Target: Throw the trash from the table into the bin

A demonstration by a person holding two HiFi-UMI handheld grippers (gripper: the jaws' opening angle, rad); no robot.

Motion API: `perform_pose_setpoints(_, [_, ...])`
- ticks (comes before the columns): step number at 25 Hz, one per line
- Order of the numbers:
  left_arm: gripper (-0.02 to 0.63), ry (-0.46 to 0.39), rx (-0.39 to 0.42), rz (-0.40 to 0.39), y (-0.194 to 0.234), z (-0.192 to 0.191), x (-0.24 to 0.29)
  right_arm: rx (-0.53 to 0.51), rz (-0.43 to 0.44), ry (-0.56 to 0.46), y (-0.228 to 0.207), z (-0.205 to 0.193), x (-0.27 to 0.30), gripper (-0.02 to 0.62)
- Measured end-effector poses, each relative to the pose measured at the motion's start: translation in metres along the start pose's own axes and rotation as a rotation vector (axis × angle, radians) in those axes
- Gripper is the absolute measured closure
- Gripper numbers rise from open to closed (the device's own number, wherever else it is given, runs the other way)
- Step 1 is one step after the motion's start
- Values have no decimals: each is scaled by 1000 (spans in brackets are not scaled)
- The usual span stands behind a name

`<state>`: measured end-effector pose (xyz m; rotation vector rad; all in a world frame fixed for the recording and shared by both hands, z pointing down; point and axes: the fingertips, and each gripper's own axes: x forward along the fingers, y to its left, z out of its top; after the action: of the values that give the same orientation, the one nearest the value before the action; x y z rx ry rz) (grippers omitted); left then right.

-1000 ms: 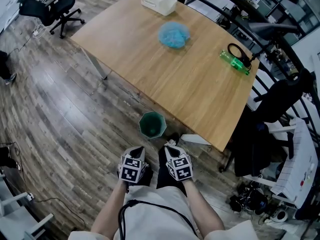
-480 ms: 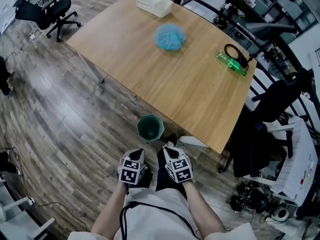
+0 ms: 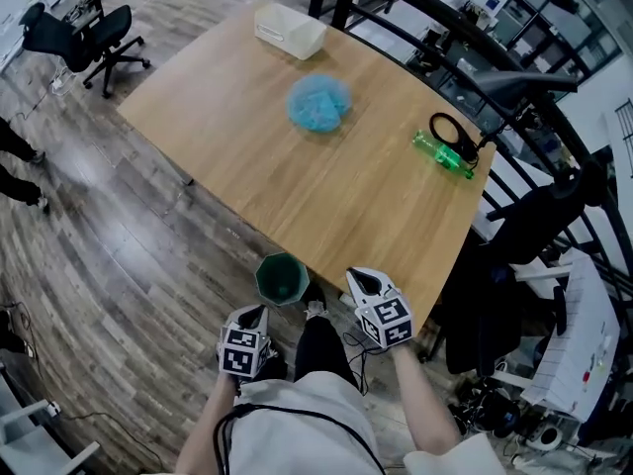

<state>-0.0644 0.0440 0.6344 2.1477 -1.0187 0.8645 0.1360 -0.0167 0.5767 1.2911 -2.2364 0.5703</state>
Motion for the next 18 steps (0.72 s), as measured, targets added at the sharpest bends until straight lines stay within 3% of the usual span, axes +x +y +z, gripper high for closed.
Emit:
perform_pose_setpoints(5, [584,-11,-34,61,4,44,16,-13,-24,-77,-122,82,-3,568])
perform_pose_setpoints(8, [584,-12,-49,88,-3,70,29,-61,-23,-78,-174,128,23,568])
perform_pose_setpoints(12, [584,12,-58,117,-12,96,40,-188,65,-48,-189,182,95,568])
perform_pose_setpoints(15, [584,26,-46,152,-7,115,47,-212,142,-23,-184,209,156,549])
perform_pose_setpoints(18, [584,3,-64,183,6,147,55,-220,177,26,-183,219,212,402])
